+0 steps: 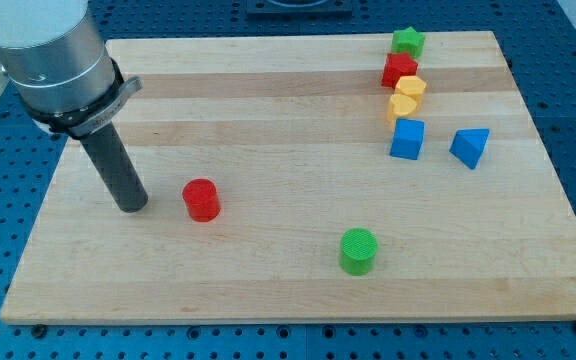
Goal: Move red circle closer to the green circle
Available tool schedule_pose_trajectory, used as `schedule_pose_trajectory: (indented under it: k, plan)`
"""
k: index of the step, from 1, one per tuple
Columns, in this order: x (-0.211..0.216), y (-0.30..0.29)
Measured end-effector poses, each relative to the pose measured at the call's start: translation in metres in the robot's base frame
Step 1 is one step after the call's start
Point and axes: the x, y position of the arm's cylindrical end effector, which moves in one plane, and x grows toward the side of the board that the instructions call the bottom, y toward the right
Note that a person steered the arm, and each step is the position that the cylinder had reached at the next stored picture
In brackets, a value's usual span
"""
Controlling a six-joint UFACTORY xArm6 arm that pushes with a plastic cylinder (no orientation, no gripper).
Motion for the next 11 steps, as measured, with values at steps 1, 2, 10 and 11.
schedule_pose_trajectory:
  k: [1, 2, 10, 11]
  plan:
    - [0.001, 0.034]
    - [0.001, 0.077]
    - [0.002, 0.223]
    - [0.007, 0.211]
